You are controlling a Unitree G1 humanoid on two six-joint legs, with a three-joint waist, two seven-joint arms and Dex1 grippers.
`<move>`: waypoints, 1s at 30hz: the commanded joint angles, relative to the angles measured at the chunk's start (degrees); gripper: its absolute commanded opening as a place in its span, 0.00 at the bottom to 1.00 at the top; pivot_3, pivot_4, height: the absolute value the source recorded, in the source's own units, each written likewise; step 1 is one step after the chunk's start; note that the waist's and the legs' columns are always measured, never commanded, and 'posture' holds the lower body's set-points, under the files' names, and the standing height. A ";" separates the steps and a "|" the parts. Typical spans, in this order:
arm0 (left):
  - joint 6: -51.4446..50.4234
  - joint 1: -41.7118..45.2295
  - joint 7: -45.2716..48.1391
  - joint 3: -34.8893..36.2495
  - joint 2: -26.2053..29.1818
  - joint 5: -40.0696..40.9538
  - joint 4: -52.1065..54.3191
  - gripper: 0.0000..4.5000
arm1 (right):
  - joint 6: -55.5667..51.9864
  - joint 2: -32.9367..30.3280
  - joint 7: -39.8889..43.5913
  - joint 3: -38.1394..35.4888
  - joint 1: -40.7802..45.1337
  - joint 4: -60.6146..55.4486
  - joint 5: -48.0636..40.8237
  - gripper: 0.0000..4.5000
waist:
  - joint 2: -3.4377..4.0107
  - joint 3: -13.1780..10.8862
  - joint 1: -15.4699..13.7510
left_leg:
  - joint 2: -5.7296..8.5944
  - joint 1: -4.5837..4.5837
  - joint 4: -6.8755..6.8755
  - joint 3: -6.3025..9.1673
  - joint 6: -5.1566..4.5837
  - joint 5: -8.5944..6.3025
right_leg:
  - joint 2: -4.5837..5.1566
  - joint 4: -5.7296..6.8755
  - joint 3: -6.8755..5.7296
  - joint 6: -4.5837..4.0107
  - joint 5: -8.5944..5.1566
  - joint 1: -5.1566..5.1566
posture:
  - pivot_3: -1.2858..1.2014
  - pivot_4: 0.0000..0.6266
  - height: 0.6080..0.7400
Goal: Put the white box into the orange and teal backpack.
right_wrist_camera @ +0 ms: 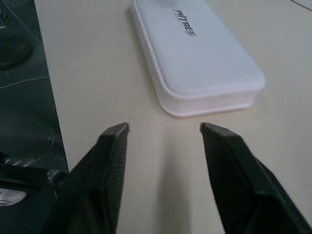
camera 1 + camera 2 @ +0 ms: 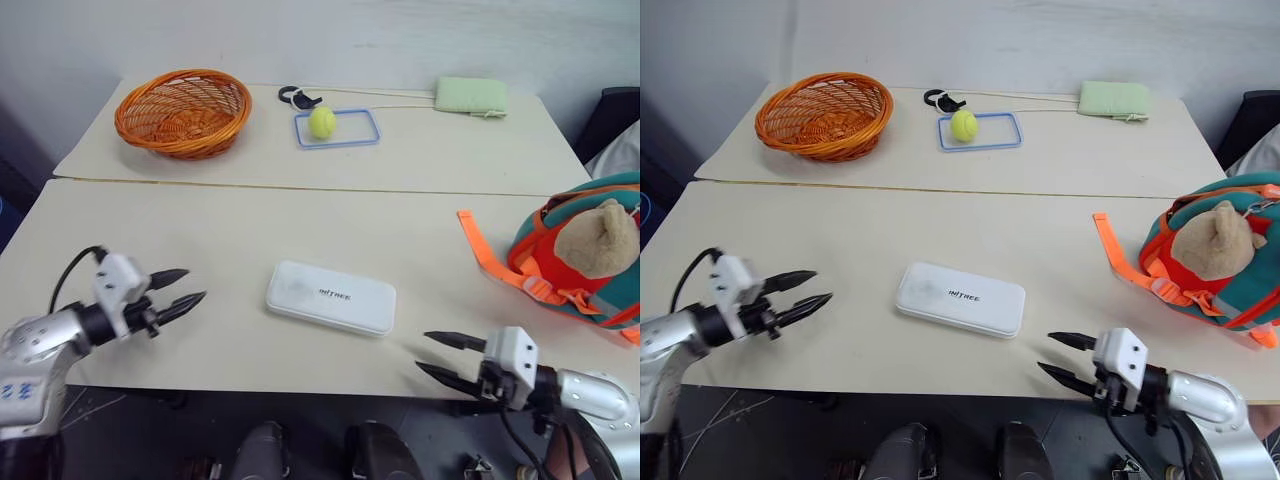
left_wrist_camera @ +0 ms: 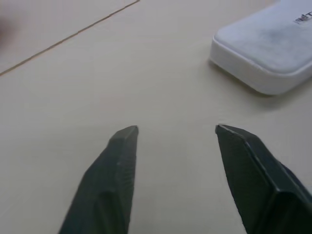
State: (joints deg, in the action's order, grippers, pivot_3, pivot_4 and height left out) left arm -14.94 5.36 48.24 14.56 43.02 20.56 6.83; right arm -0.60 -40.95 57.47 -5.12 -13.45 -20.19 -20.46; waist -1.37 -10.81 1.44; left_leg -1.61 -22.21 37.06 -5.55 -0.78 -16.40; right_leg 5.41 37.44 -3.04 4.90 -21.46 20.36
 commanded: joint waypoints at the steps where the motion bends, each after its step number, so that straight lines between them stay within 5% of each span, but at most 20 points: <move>1: -3.10 6.49 -3.24 -5.54 -2.72 -2.11 0.18 0.29 | -1.27 -0.43 -4.01 1.56 4.62 0.98 5.56 0.22 | 0.00 0.00 -0.01 | 0.01 -0.06 0.00 -0.01 0.04 0.02 | 0.00 0.00 -0.01 0.01 0.00 0.04 | 0.52 0.24 1.00; 4: -3.54 10.67 -2.94 -9.86 -4.93 -3.92 -2.39 0.08 | -1.13 -0.21 -5.71 3.04 8.46 3.69 8.73 0.00 | 0.00 0.00 0.18 | 0.04 -0.09 0.06 -0.06 0.05 0.04 | -0.02 0.04 -0.01 0.03 0.01 0.09 | 0.52 0.24 1.00; 6: -3.81 12.79 -3.18 -13.23 -6.05 -6.18 -4.12 0.00 | -1.44 0.33 -7.10 4.41 11.08 5.41 11.11 0.00 | -0.01 0.00 0.17 | 0.02 -0.07 0.06 -0.09 0.09 0.06 | -0.06 0.06 -0.01 0.03 0.01 0.09 | 0.52 0.24 1.00; 18: -4.96 11.02 1.31 -18.21 -7.54 -5.16 0.55 0.00 | -5.73 1.85 -7.22 7.84 16.88 5.22 10.48 0.00 | -0.01 0.00 0.00 | 0.00 -0.10 0.11 -0.08 0.11 0.16 | -0.05 0.11 0.01 0.03 0.01 0.11 | 0.52 0.24 1.00; 30: -9.24 3.24 -0.24 -12.48 -6.85 -2.00 6.84 0.00 | -3.58 0.36 -5.62 7.21 17.28 9.20 12.34 0.00 | -0.01 0.00 0.12 | -0.01 -0.09 0.06 -0.06 0.12 0.16 | -0.06 0.09 0.01 0.02 0.01 0.11 | 0.52 0.24 1.00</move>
State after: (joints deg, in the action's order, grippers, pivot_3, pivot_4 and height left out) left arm -23.40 9.35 48.15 -0.22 35.93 16.49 11.04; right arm -5.51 -39.90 51.69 2.68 3.89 -10.75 -8.04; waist -1.37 -10.81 1.56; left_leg -1.62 -22.30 37.11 -5.61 -0.67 -16.24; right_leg 5.35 37.52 -3.03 4.92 -21.45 20.47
